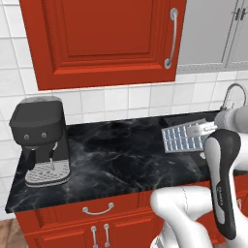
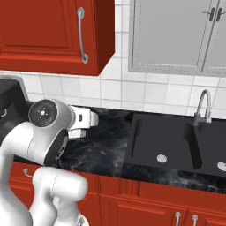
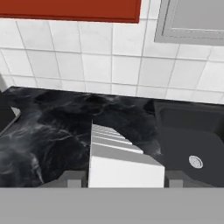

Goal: The ice cube tray has been filled with water. Take the tray and place it in the freezer to make ice. Close the freezer door after placing the tray.

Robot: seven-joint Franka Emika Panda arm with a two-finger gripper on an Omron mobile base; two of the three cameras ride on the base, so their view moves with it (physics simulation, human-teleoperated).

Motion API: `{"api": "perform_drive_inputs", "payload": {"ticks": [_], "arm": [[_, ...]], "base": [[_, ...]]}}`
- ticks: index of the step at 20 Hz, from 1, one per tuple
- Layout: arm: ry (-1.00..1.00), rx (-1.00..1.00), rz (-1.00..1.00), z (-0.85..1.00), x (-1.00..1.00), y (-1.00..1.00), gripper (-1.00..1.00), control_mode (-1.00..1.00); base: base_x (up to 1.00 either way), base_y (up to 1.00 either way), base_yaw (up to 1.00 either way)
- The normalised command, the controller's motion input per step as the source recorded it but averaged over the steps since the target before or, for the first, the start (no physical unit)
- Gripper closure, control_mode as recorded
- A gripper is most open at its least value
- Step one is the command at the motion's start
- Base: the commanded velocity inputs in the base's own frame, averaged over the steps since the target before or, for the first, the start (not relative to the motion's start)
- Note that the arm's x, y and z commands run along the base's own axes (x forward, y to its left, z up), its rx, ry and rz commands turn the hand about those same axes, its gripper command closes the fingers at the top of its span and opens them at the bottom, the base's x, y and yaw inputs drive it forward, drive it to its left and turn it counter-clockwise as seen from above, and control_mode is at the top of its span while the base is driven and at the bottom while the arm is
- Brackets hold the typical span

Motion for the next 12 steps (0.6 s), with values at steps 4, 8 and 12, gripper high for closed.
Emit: {"api": "perform_drive_inputs", "payload": {"ticks": [4, 8, 12], "arm": [[-0.01, -0.01, 0.1, 0.0, -0.38, 0.16, 1.0, -1.0], [-0.02, 0.0, 0.03, -0.01, -0.17, 0.0, 1.0, 1.0], [0.0, 0.0, 0.0, 0.0, 0.0, 0.0, 1.0, 1.0]], "base": [[0.0, 0.0, 0.0], [-0.64, 0.0, 0.04], [-0.95, -0.03, 0.0]]}}
